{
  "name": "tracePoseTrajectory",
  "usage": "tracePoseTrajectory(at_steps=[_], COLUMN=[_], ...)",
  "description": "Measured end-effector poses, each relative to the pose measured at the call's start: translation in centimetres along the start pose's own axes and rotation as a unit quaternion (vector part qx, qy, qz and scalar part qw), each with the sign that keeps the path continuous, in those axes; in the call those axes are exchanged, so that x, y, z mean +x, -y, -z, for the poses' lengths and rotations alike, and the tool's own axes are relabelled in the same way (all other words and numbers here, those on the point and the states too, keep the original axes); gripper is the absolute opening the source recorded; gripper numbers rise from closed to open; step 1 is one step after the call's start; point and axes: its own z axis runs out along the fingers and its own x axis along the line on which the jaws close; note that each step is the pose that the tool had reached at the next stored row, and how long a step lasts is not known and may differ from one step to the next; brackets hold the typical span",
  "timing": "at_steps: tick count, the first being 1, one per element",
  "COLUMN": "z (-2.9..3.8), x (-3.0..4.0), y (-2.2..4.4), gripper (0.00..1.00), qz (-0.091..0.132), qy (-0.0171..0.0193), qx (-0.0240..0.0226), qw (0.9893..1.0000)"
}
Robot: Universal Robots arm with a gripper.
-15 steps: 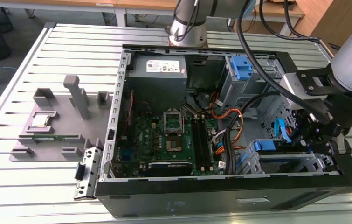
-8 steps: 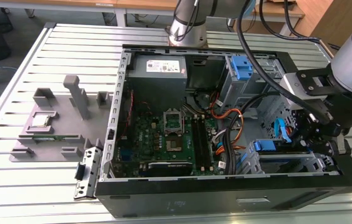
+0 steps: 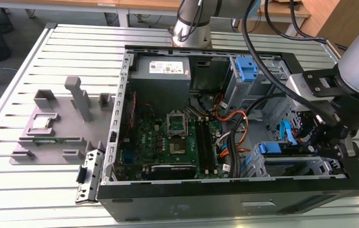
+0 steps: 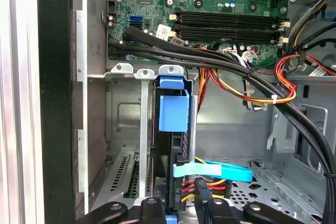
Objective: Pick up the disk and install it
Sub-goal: 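Insert the second disk wire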
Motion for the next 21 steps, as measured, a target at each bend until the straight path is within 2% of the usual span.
tracePoseTrajectory(at_steps=[8, 13, 14, 17, 18, 21], z=[1.71, 1.81, 1.80, 1.70, 1.69, 1.69], x=[-0.10, -0.11, -0.11, -0.10, -0.10, -0.10], y=[0.22, 0.22, 0.23, 0.25, 0.27, 0.26], gripper=[0.35, 0.35, 0.35, 0.35, 0.35, 0.35], qz=[0.000, 0.000, 0.000, -0.002, -0.002, -0.002], qy=[-0.0001, 0.0001, 0.0000, 0.0004, 0.0005, 0.0005], qx=[0.0000, -0.0002, -0.0042, -0.0304, -0.0368, -0.0380], qw=[1.0000, 1.0000, 1.0000, 0.9995, 0.9993, 0.9993])
